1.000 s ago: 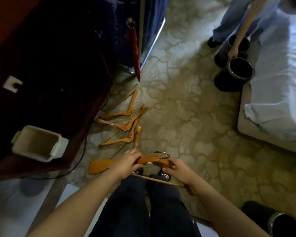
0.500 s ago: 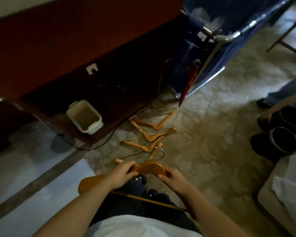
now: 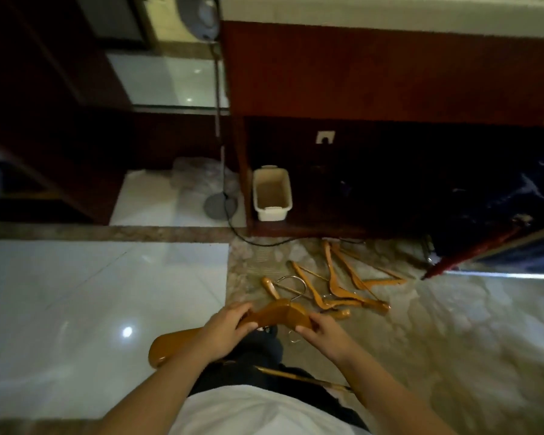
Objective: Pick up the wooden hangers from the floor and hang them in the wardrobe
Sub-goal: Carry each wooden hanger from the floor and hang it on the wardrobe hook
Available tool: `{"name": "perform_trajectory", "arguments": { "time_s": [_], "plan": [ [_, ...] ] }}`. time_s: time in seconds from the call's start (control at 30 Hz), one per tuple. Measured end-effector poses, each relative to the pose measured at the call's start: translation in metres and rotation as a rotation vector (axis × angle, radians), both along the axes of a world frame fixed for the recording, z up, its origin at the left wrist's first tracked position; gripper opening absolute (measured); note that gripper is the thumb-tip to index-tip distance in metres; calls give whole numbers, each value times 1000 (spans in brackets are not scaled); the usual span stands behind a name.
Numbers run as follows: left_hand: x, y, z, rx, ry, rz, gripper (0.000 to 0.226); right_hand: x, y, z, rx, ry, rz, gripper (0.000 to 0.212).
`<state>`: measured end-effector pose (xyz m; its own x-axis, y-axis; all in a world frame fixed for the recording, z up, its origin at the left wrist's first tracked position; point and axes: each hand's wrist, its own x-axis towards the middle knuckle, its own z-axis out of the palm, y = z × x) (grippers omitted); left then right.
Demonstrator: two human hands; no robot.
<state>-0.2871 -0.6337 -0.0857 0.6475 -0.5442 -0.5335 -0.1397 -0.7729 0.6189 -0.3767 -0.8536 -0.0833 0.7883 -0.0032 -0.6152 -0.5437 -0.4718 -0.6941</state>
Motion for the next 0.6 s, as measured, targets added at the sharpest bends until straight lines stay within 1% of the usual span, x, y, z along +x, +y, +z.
{"name": "perform_trajectory", "arguments": {
  "time_s": [0.1,0.13,0.27,0.37,0.47,0.53,0.6],
  "plan": [
    [-11,21,3,-19,8,117,33,18,15,9,-47,28,142,21],
    [-14,30,2,-15,23,155,34,24,21,11,-54,31,188,20],
    [-25,66,-1,12,41,258,32,43,54,17,-45,42,339,3],
    [-29,98,-3,8,32,303,28,57,85,17,-60,73,425,10],
    [-29,134,-3,20,15,334,22,79,122,15,-101,57,555,13],
    [-28,165,-3,29,-1,370,21,96,155,15,-112,54,615,23],
    [-25,200,-3,38,-3,415,22,113,193,17,-148,41,676,22]
  ]
}}
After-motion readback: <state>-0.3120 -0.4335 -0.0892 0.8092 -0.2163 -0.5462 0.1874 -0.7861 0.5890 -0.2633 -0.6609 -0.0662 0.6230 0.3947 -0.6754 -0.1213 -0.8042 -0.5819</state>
